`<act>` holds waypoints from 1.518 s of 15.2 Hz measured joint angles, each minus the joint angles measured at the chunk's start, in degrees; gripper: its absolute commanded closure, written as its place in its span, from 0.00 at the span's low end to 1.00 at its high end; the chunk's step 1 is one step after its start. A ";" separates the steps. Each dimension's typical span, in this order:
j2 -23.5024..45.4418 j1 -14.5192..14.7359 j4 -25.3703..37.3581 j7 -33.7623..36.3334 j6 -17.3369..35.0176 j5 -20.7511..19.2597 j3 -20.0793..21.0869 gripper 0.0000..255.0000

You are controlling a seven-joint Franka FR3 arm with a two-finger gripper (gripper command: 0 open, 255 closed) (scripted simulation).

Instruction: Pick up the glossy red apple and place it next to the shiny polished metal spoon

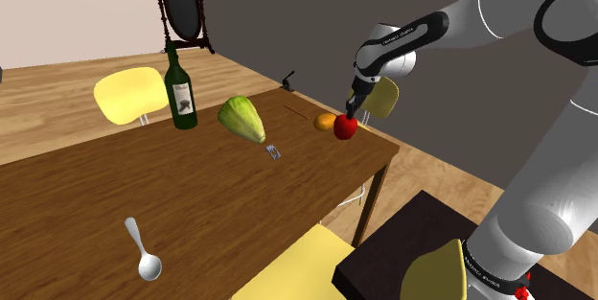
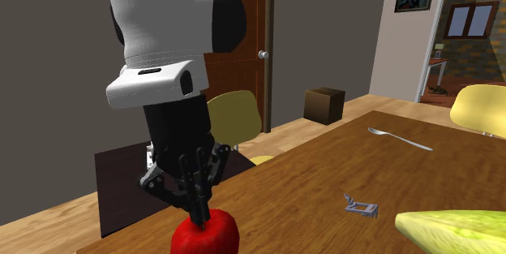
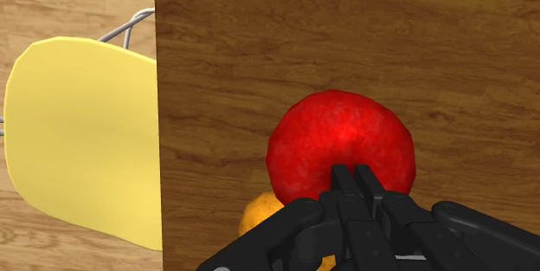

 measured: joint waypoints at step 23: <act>-5.32 -0.03 8.31 2.61 -13.37 -2.57 0.08 1.00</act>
